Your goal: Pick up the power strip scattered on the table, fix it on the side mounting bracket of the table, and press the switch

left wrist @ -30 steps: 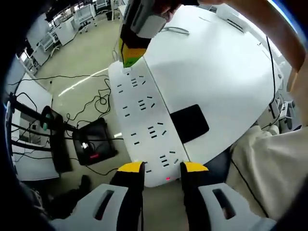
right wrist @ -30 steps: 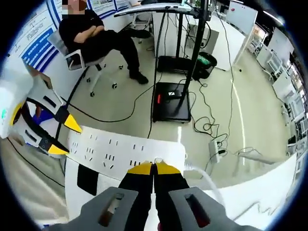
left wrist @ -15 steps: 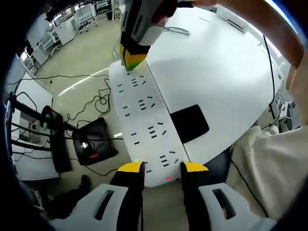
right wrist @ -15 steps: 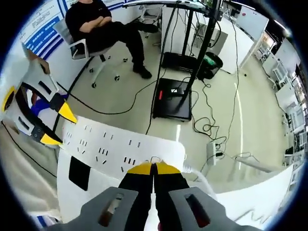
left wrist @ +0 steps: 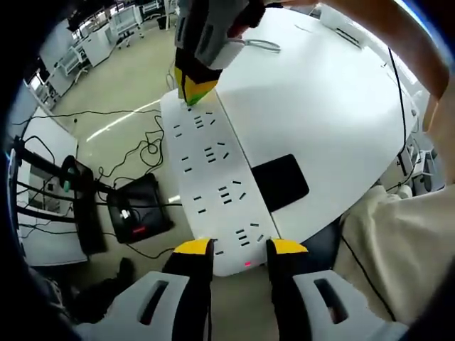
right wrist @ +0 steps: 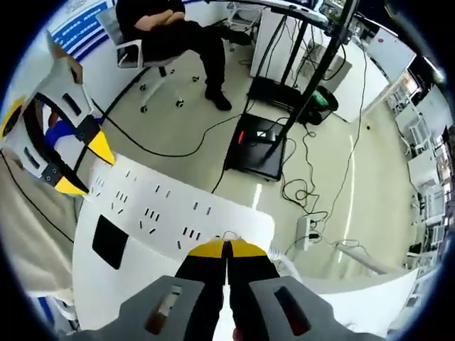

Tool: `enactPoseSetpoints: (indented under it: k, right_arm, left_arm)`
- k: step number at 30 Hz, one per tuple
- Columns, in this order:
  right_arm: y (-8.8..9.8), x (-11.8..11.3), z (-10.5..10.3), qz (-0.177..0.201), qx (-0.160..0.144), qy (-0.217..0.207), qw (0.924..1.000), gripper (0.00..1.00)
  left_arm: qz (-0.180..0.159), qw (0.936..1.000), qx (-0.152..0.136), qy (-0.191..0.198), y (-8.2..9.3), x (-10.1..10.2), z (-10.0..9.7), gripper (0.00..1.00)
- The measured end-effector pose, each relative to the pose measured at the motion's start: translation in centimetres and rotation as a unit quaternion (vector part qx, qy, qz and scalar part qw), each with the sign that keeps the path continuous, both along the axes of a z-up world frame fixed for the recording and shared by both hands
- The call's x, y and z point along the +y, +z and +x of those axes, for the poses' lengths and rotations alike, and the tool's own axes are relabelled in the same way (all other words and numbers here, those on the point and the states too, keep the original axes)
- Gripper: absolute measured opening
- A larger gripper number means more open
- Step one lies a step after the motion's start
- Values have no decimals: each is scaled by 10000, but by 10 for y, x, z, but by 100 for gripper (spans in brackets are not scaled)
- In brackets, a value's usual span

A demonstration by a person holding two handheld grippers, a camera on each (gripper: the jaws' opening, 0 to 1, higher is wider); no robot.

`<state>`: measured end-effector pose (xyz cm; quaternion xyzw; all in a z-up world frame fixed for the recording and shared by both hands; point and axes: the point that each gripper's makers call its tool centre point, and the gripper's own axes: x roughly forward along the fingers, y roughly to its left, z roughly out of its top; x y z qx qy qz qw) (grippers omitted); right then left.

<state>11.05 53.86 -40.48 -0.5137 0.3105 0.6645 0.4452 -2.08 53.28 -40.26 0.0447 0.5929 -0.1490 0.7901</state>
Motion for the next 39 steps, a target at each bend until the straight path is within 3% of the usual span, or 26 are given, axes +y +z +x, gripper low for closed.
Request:
enactPoseSetpoints:
  k: [6, 15, 23, 26, 39]
  right_arm:
    - [-3, -1, -2, -368, -123, 211, 9990, 0]
    - [-5, -13, -8, -718, -71, 250, 9971, 0]
    - [-2, -17, -10, -697, -66, 242, 9973, 0]
    - [-3, -9, -1, -707, -22, 267, 9971, 0]
    - [4, 2, 6, -471, 105, -75, 9988, 0]
  left_arm:
    - [-3, 10000, -11, 11, 0, -4, -3, 35]
    - [-1, 10000, -76, -10, 1, -9, -5, 35]
    - [17, 10000, -5, -17, 2, -10, -8, 35]
    - [15, 10000, -15, -12, 2, -10, -10, 35]
    - [52, 10000, 12, -43, 1, -9, -7, 35]
